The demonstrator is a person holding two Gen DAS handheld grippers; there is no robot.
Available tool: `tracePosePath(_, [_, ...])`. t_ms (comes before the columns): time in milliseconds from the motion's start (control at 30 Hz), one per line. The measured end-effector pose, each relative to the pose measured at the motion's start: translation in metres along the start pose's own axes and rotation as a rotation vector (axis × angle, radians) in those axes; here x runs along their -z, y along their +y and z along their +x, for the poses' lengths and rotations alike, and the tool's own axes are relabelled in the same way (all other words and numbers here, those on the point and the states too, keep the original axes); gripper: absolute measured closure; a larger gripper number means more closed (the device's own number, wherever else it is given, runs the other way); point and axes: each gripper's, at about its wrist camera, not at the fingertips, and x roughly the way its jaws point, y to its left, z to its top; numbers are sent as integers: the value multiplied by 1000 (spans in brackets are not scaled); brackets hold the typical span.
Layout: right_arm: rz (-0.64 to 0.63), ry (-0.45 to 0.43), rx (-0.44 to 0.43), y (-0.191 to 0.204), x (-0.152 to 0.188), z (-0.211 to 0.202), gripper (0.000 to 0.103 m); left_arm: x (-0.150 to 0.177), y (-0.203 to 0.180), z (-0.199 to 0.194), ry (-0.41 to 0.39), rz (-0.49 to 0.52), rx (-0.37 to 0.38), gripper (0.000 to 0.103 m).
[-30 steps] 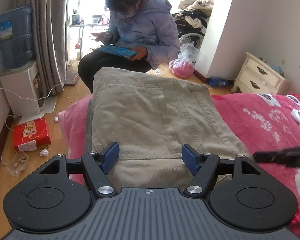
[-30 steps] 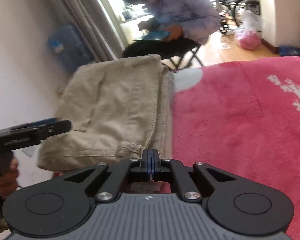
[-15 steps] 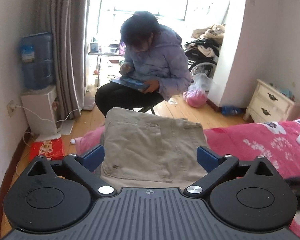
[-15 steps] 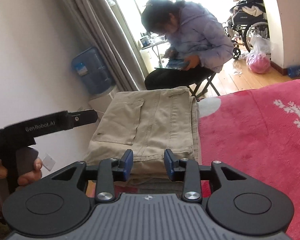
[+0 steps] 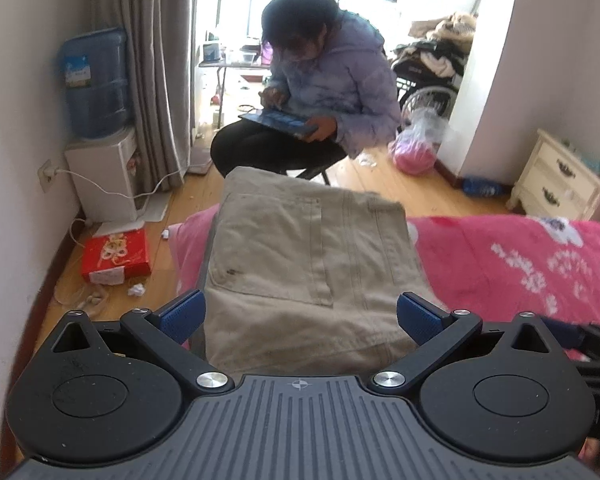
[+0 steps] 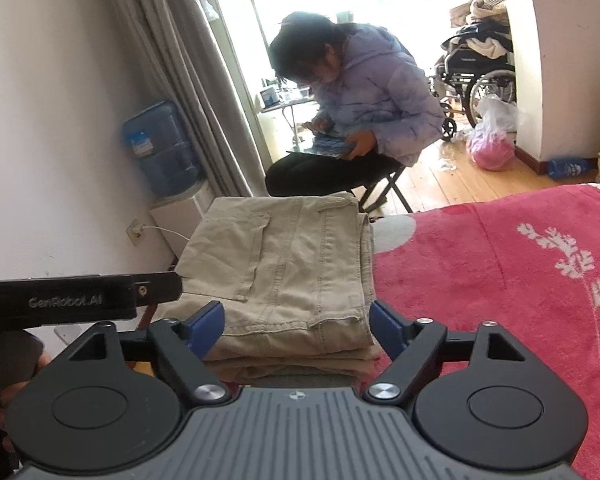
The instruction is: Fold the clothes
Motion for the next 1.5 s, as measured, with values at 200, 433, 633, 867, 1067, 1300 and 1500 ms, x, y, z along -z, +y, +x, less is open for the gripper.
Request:
tracePosePath(200, [-11, 4, 35, 2, 2, 2, 6, 2, -2, -8, 14, 11, -43, 0])
tracePosePath(433, [-41, 4, 53, 8, 4, 2, 3, 3, -1, -11, -9, 22, -68, 0])
tracePosePath(633, [-53, 5, 71, 10, 5, 2, 0, 1, -4, -16, -8, 23, -62, 0])
tracePosePath(867, [-47, 15, 92, 11, 4, 3, 0, 2, 11, -15, 14, -81, -23, 0])
tracePosePath(1067, [-56, 18, 100, 14, 5, 4, 0, 4, 14, -16, 36, -103, -28, 0])
tracePosePath(1300, [-56, 22, 110, 14, 4, 3, 0, 4, 10, -17, 33, -82, -51, 0])
tracePosePath(1500, [-63, 24, 109, 14, 4, 2, 0, 2, 5, -19, 15, -33, -72, 0])
